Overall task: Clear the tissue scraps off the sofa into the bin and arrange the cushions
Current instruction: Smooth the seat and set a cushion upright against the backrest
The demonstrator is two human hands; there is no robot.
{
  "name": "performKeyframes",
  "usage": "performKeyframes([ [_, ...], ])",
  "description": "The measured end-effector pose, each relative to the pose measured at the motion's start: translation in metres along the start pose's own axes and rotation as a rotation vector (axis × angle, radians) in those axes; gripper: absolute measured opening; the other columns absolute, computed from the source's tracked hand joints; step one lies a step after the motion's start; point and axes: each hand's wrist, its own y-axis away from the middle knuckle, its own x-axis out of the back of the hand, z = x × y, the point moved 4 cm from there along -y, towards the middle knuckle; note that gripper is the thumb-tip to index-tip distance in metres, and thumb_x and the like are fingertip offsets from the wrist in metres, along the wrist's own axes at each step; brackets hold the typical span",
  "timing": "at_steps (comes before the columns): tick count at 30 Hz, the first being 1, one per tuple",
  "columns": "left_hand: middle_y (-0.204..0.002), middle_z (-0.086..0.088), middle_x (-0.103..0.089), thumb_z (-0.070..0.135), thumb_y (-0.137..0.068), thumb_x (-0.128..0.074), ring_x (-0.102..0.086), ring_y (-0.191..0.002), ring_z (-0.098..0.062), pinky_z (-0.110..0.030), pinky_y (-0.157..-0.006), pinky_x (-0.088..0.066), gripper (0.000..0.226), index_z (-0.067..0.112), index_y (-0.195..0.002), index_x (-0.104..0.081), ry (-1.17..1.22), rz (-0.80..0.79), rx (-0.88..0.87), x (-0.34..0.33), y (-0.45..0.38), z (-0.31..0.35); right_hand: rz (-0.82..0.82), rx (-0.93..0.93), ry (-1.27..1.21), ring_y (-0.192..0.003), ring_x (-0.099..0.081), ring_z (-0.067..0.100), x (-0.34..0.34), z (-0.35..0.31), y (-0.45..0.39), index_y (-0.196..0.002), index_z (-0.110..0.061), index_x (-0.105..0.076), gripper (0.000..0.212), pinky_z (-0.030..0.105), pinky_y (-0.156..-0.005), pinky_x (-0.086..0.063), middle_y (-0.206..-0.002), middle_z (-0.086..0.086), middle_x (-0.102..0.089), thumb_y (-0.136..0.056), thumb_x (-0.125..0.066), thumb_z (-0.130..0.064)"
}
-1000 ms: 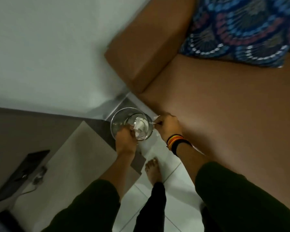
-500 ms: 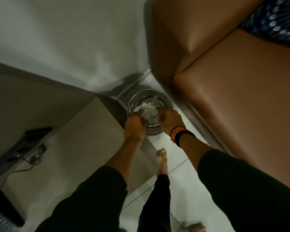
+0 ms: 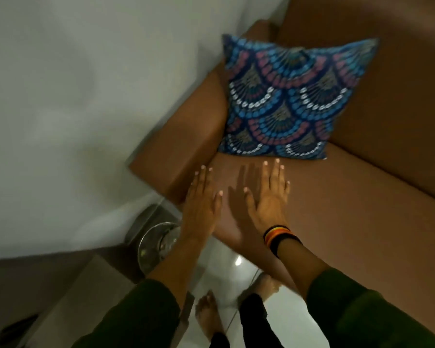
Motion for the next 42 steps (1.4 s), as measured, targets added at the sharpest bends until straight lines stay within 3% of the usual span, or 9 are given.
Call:
performKeyframes([
  [5, -0.171, -0.007, -0.024, 0.046, -0.107, -0.044, -0.022, -0.158, -0.024, -0.045, -0.128, -0.023, 0.069, 0.015, -0.164, -0.020, 0.179, 0.020, 0.043, 0.002, -0.080, 0.083, 0.156, -0.217, -0.268, -0.152, -0.008, 0.029, 0.073, 0.068, -0.077, -0.155, -0.016, -0.018, 0.082, 0.058, -0.120, -0.019, -0.166, 0.010, -0.006, -0.093, -0.050, -0.059],
  [9, -0.168, -0.006, -0.030, 0.064, -0.099, -0.048, -0.030, -0.154, -0.026, -0.051, -0.124, -0.031, 0.083, 0.021, -0.163, -0.018, 0.278, 0.070, 0.091, -0.006, -0.148, 0.111, 0.242, -0.374, -0.564, -0.148, -0.021, 0.031, 0.106, 0.110, -0.135, -0.154, -0.011, -0.019, 0.098, 0.053, -0.118, -0.027, -0.161, 0.013, -0.021, -0.083, -0.064, -0.061],
  [19, -0.148, -0.002, -0.054, 0.090, -0.060, -0.070, -0.055, -0.133, -0.031, -0.057, -0.107, -0.051, 0.115, 0.030, -0.152, -0.036, 0.407, 0.175, 0.325, -0.046, -0.211, 0.104, 0.126, -0.452, -1.058, -0.126, -0.054, 0.023, 0.107, 0.160, -0.212, -0.146, -0.030, -0.029, 0.112, 0.045, -0.104, -0.050, -0.141, -0.003, -0.050, -0.055, -0.088, -0.057],
  [23, -0.137, 0.004, -0.066, 0.068, -0.063, -0.087, -0.064, -0.125, -0.020, -0.043, -0.103, -0.056, 0.094, 0.025, -0.140, -0.057, 0.548, 0.163, 0.265, -0.044, -0.207, 0.118, 0.093, -0.429, -1.099, -0.125, -0.053, 0.022, 0.108, 0.151, -0.209, -0.145, -0.027, -0.034, 0.105, 0.041, -0.104, -0.048, -0.141, -0.004, -0.051, -0.059, -0.090, -0.050],
  [27, -0.140, -0.001, -0.062, 0.065, -0.060, -0.090, -0.063, -0.125, -0.023, -0.048, -0.104, -0.056, 0.097, 0.022, -0.140, -0.055, 0.545, 0.155, 0.238, -0.048, -0.200, 0.158, 0.187, -0.419, -1.165, -0.116, -0.055, 0.017, 0.125, 0.169, -0.172, -0.142, -0.024, -0.040, 0.089, 0.032, -0.098, -0.047, -0.138, -0.002, -0.055, -0.069, -0.088, -0.038],
  [32, -0.136, 0.003, -0.066, 0.062, -0.062, -0.091, -0.064, -0.124, -0.019, -0.049, -0.101, -0.057, 0.092, 0.025, -0.138, -0.055, 0.558, 0.035, 0.124, -0.066, -0.175, 0.218, 0.314, -0.502, -1.184, -0.120, -0.058, 0.021, 0.158, 0.214, -0.116, -0.142, -0.023, -0.041, 0.084, 0.042, -0.101, -0.051, -0.134, -0.002, -0.058, -0.072, -0.087, -0.031],
  [35, -0.133, 0.006, -0.064, 0.039, -0.071, -0.094, -0.061, -0.121, -0.013, -0.039, -0.102, -0.054, 0.084, 0.017, -0.140, -0.053, 0.550, 0.007, 0.054, -0.081, -0.170, 0.254, 0.368, -0.522, -1.162, -0.121, -0.057, 0.023, 0.173, 0.239, -0.103, -0.142, -0.021, -0.039, 0.085, 0.044, -0.102, -0.050, -0.134, 0.000, -0.056, -0.073, -0.087, -0.025],
  [40, -0.135, -0.006, -0.066, 0.034, -0.076, -0.090, -0.062, -0.125, -0.025, -0.045, -0.103, -0.056, 0.077, 0.012, -0.140, -0.052, 0.486, -0.066, 0.051, -0.103, -0.183, 0.269, 0.384, -0.558, -1.176, -0.119, -0.056, 0.024, 0.164, 0.264, -0.100, -0.142, -0.017, -0.035, 0.083, 0.045, -0.103, -0.050, -0.132, 0.003, -0.055, -0.076, -0.084, -0.012],
  [42, -0.138, -0.005, -0.064, 0.034, -0.079, -0.088, -0.061, -0.128, -0.023, -0.029, -0.099, -0.058, 0.076, 0.012, -0.143, -0.052, 0.446, -0.106, 0.009, -0.103, -0.188, 0.270, 0.380, -0.546, -1.191, -0.123, -0.055, 0.024, 0.156, 0.270, -0.099, -0.144, -0.019, -0.034, 0.085, 0.042, -0.103, -0.050, -0.137, 0.004, -0.053, -0.076, -0.084, -0.011],
])
